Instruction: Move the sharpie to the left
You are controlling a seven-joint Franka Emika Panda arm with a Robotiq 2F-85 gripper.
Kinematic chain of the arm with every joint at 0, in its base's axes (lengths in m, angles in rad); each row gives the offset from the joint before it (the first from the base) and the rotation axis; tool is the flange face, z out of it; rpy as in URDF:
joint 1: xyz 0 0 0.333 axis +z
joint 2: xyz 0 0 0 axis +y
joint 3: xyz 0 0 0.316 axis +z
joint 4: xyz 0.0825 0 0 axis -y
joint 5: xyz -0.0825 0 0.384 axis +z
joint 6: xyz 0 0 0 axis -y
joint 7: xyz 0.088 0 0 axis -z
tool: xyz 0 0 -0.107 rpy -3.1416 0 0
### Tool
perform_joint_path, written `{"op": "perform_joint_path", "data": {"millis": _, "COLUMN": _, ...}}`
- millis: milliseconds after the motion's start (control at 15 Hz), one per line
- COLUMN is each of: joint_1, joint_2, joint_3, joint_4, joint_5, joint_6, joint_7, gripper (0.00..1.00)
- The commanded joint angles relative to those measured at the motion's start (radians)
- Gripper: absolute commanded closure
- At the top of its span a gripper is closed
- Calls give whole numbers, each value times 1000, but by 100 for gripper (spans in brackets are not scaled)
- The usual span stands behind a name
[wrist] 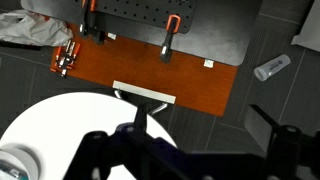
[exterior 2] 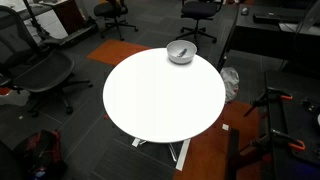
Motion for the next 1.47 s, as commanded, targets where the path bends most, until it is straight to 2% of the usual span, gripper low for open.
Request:
{"op": "perform_joint_path", "data": {"millis": 0, "joint_1": 7, "joint_2": 2, "joint_3": -6, "joint_4": 2, "joint_5": -3, "joint_6": -3, "joint_7": 3, "gripper": 0}}
{"op": "perform_joint_path", "data": {"millis": 333, "joint_1": 7, "joint_2": 2, "joint_3": -6, "joint_4": 2, "joint_5": -3, "joint_6": -3, "joint_7": 3, "gripper": 0}}
{"op": "perform_joint_path", "data": {"millis": 667, "joint_1": -26, "joint_2": 42, "joint_3": -6, "joint_4": 20, "joint_5": -23, "joint_6": 91, "joint_7": 45, "gripper": 0}}
{"op": "perform_joint_path", "data": {"millis": 1400, "joint_1": -209, "joint_2": 235, "joint_3": -98, "joint_4": 148, "joint_5": -148, "joint_6": 344, "joint_7": 206, "gripper": 0}}
